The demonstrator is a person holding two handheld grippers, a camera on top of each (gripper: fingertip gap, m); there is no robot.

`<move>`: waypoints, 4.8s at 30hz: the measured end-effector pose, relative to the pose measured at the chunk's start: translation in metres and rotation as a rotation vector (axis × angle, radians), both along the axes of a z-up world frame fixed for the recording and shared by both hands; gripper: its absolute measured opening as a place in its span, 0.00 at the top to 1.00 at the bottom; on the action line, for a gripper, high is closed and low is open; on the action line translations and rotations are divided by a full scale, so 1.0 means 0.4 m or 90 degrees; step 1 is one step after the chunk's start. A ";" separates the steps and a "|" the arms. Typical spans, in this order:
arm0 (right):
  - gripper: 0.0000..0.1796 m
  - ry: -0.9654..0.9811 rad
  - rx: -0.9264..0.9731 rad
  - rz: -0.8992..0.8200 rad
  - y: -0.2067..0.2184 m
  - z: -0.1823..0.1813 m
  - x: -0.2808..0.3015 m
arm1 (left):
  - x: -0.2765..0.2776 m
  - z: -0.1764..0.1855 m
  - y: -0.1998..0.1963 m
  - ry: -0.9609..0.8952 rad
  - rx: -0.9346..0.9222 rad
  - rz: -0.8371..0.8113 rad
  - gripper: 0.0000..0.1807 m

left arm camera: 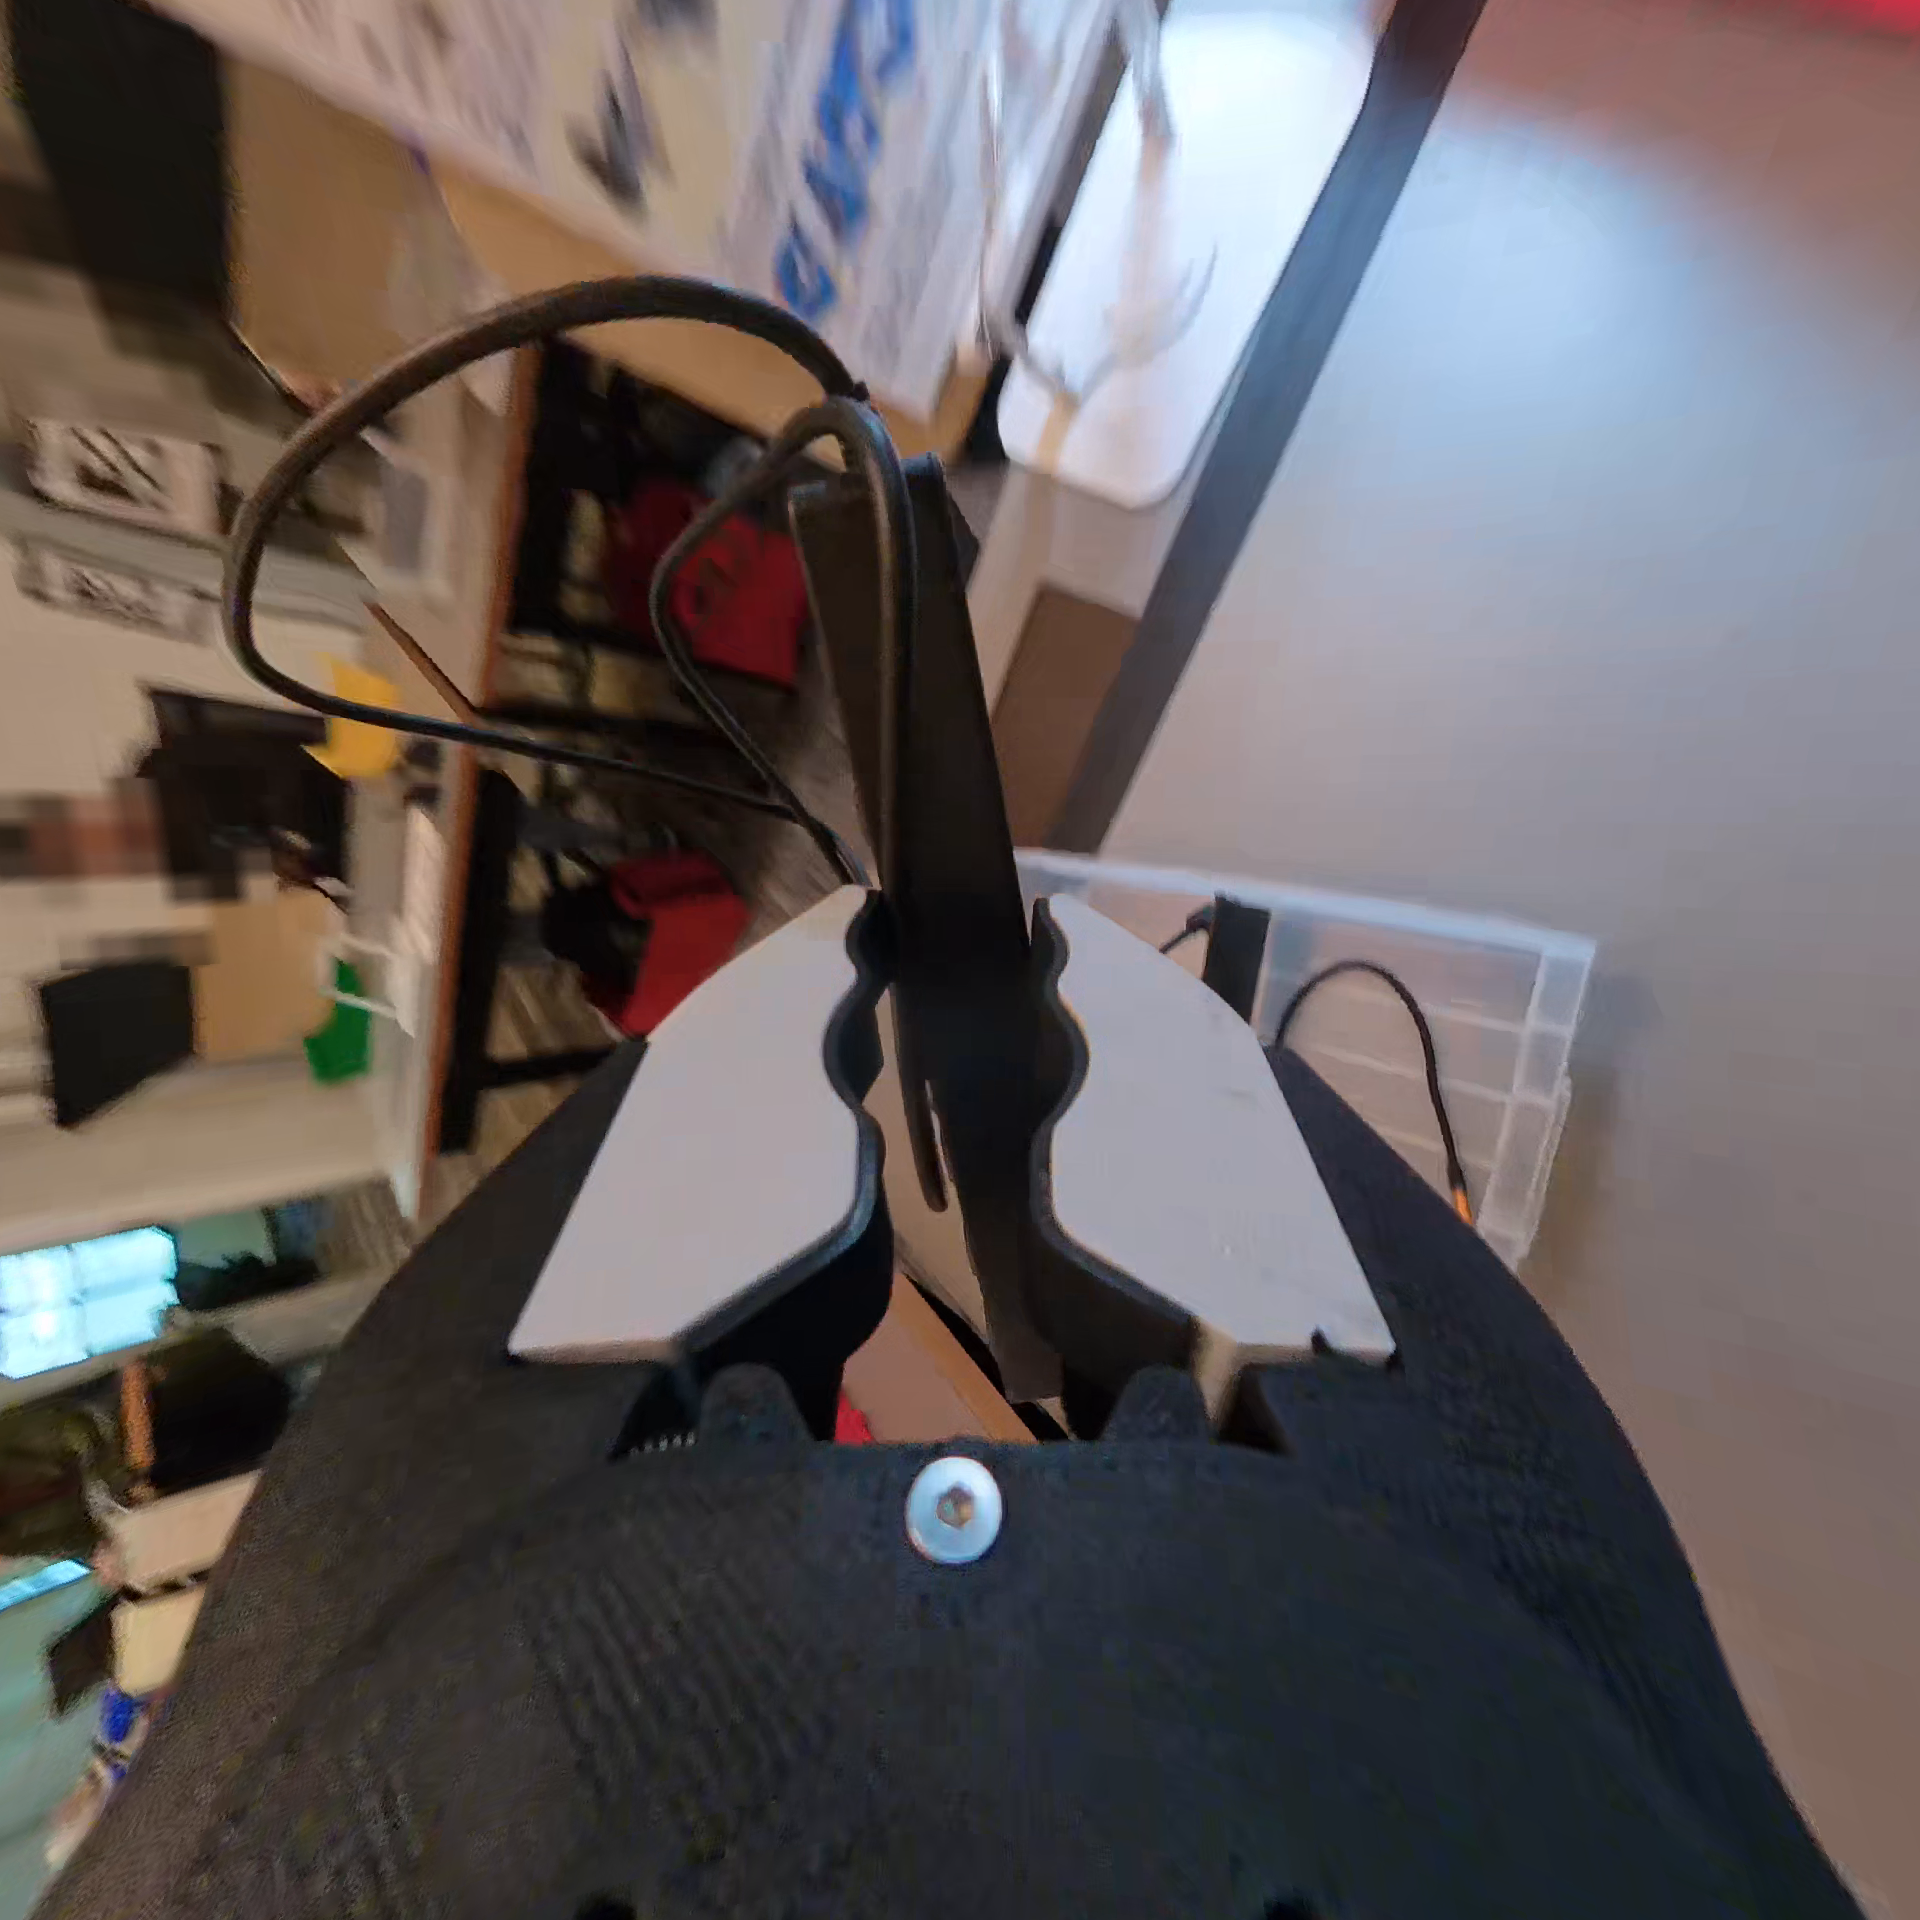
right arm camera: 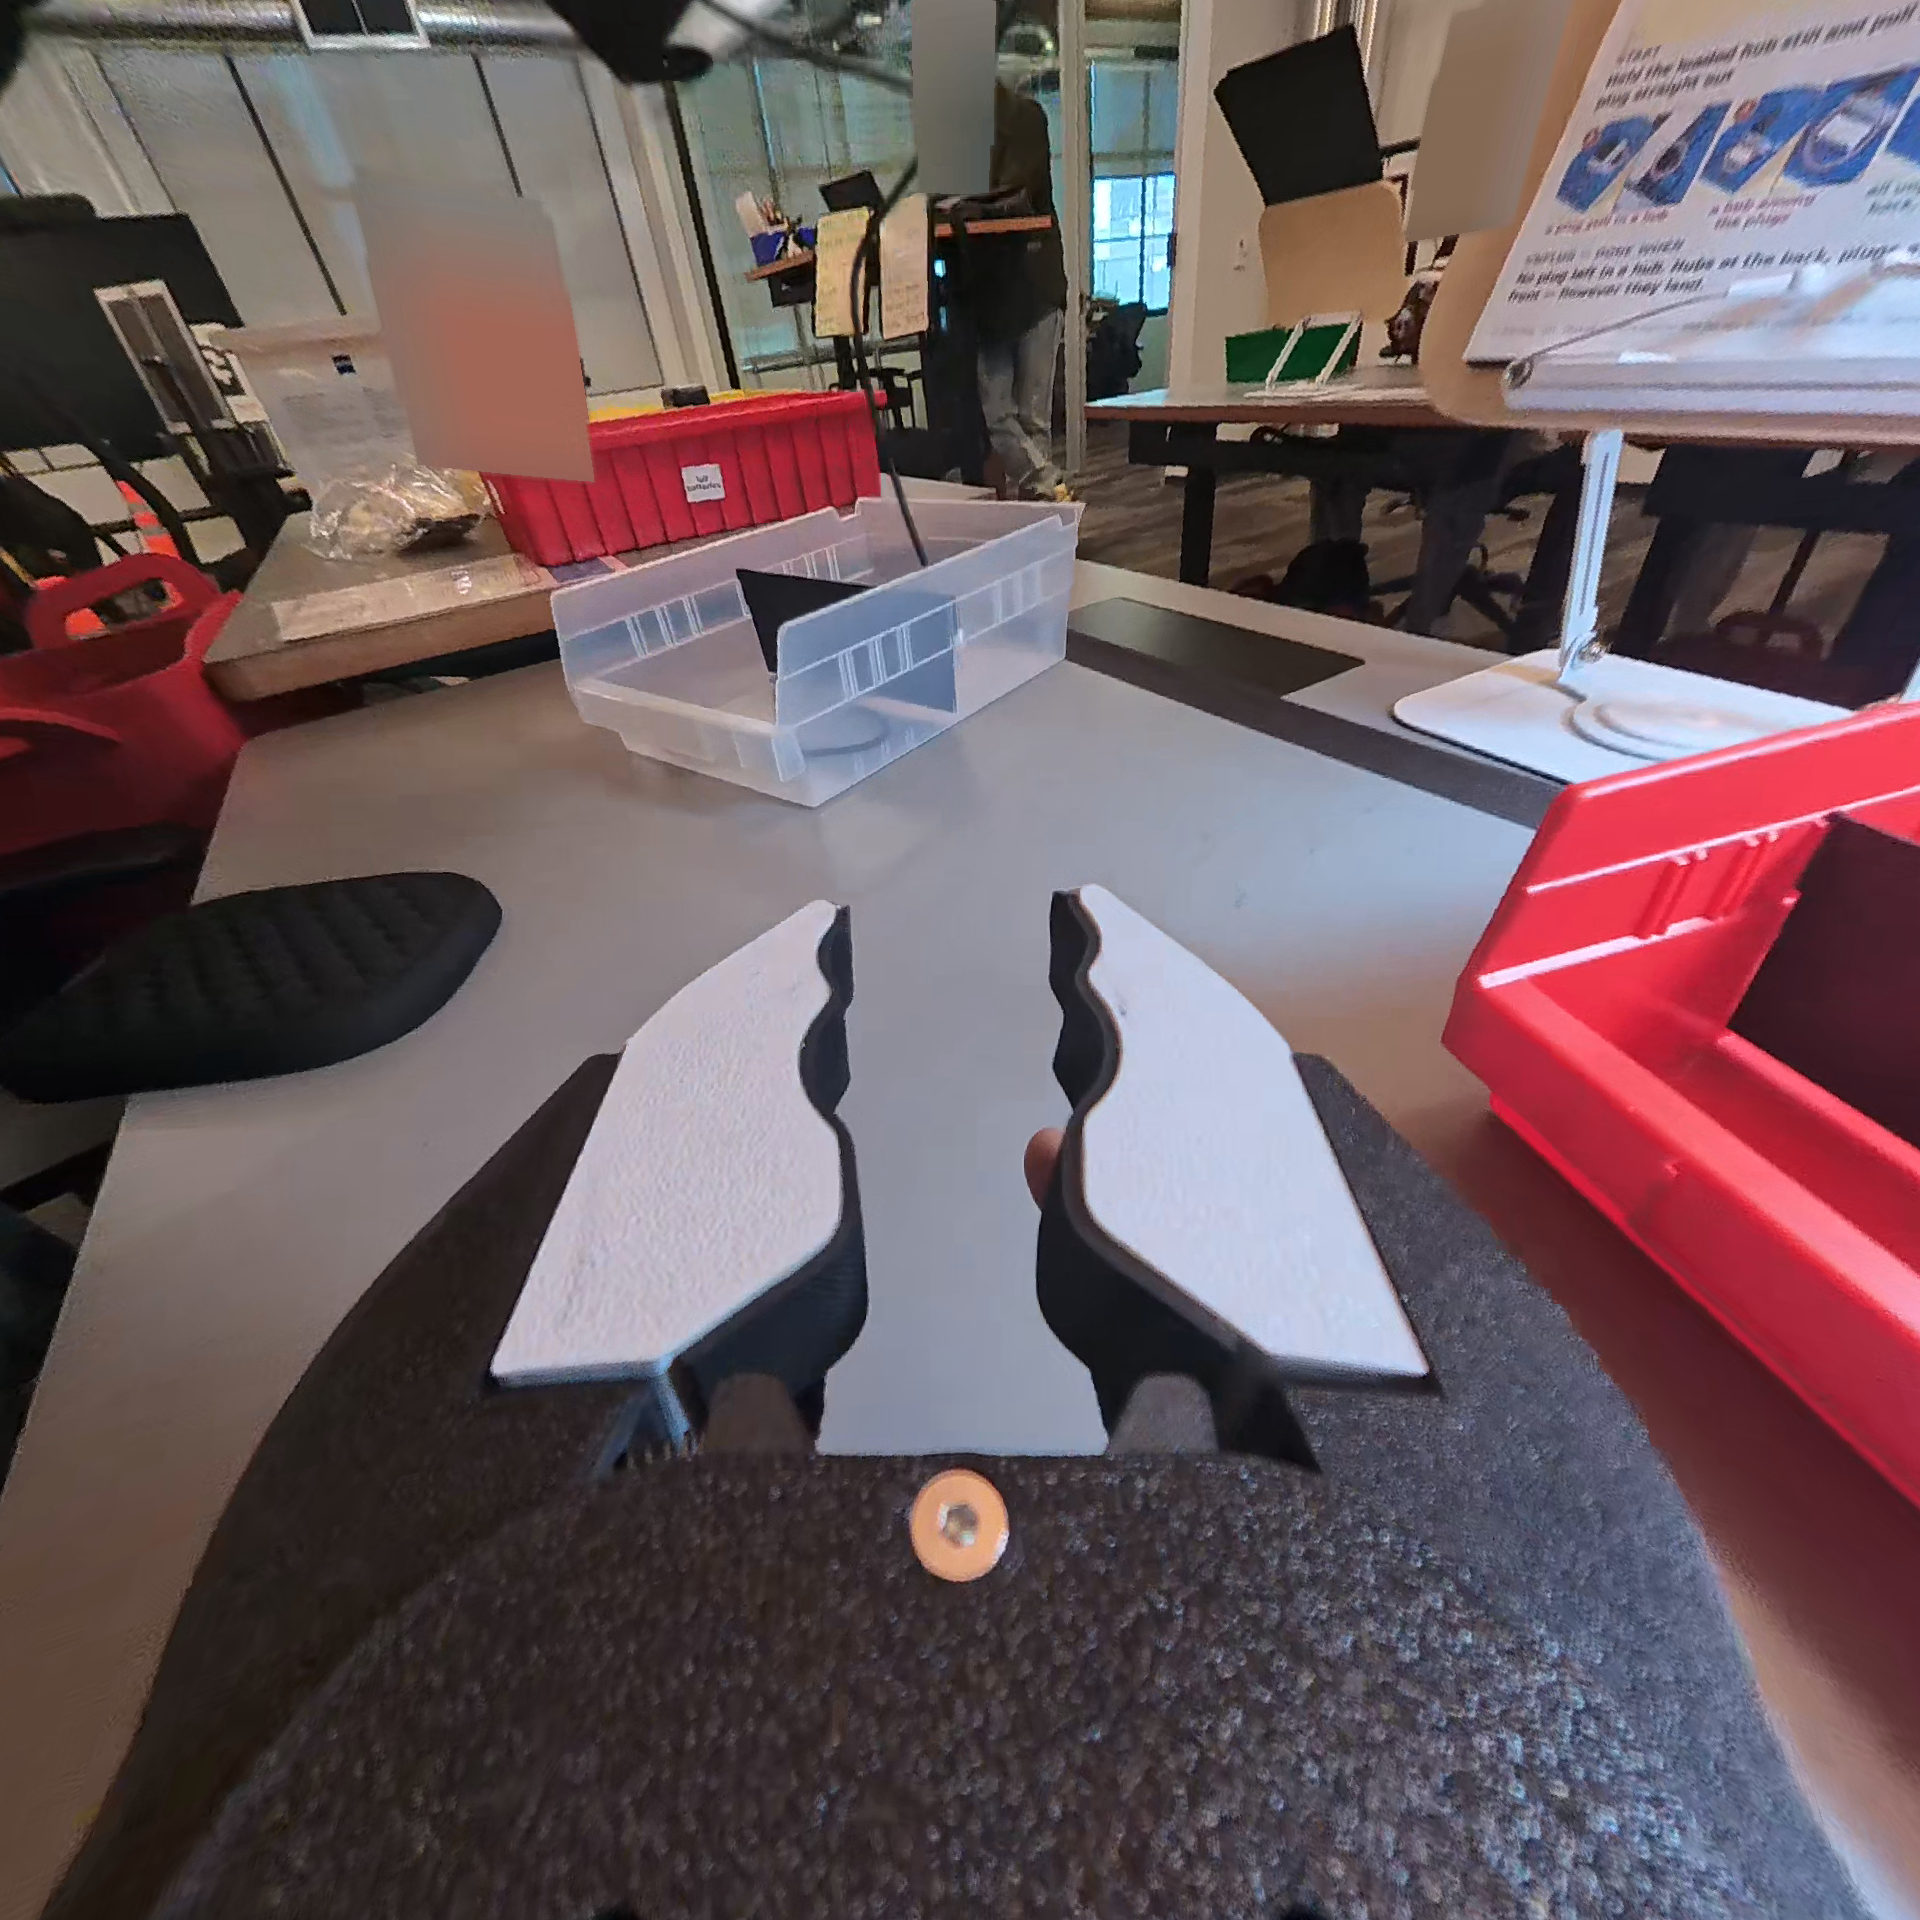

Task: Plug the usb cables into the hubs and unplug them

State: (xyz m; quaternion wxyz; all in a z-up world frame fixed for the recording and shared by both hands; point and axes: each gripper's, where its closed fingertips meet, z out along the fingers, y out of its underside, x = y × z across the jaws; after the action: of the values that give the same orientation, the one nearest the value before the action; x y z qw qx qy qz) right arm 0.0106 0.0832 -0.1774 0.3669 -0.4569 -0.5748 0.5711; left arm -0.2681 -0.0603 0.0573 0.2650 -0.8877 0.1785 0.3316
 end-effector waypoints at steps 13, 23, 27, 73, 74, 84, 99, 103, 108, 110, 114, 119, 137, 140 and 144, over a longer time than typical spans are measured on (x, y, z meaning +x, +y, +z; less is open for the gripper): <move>0.82 0.081 0.041 -0.120 0.102 0.065 0.028 | 0.478 0.234 0.188 0.004 0.098 -0.282 0.86; 0.84 0.222 0.031 -0.239 0.266 0.232 0.175 | 0.615 -0.302 0.240 -0.198 0.007 -0.333 0.86; 0.83 0.197 0.121 -0.121 0.166 0.224 0.168 | 0.634 -0.454 0.251 -0.246 0.026 -0.300 0.86; 0.63 -0.229 -0.256 0.336 -0.146 -0.040 0.022 | 0.443 -0.409 0.172 -0.148 0.324 -0.238 0.76; 0.63 -0.237 -0.261 0.343 -0.159 -0.043 0.022 | 0.474 -0.424 0.181 -0.112 0.297 -0.275 0.74; 0.63 -0.408 -0.277 0.432 -0.260 -0.132 0.070 | 0.607 -0.609 0.246 0.288 0.101 -0.538 0.75; 0.60 -0.035 -0.238 0.376 -0.112 0.107 0.080 | 0.532 -0.607 0.213 -0.257 0.246 -0.374 0.81; 0.60 0.009 -0.022 0.301 -0.104 0.070 0.068 | 0.655 -0.618 0.171 -0.721 0.154 -0.442 0.82; 0.58 0.027 0.046 0.400 -0.204 0.061 0.083 | 0.818 -0.626 0.074 -1.092 -0.049 -0.609 0.83; 0.56 0.016 0.044 0.465 -0.252 0.056 0.097 | 0.860 -0.633 0.041 -1.171 -0.159 -0.646 0.83; 0.56 0.000 0.033 0.570 -0.335 0.051 0.124 | 0.907 -0.658 0.020 -1.191 -0.264 -0.659 0.83; 0.63 0.007 0.041 0.583 -0.361 0.035 0.135 | 0.906 -0.658 0.029 -1.199 -0.251 -0.615 0.82; 0.63 0.027 0.085 0.119 0.000 0.102 0.043 | -0.064 -0.543 -0.075 -0.357 0.139 0.073 0.80; 0.63 0.021 0.077 0.096 0.019 0.087 0.031 | -0.165 -0.669 -0.155 -0.390 0.008 0.206 0.81; 0.63 0.011 0.071 0.096 0.021 0.067 0.022 | -0.231 -0.790 -0.202 -0.279 -0.146 0.217 0.81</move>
State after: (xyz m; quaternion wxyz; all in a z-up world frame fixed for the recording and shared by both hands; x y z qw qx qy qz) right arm 0.0192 0.0915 -0.1507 0.3530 -0.3860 -0.6353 0.5682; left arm -0.3607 -0.1413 -0.2588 0.1359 -0.9794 0.0013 0.1492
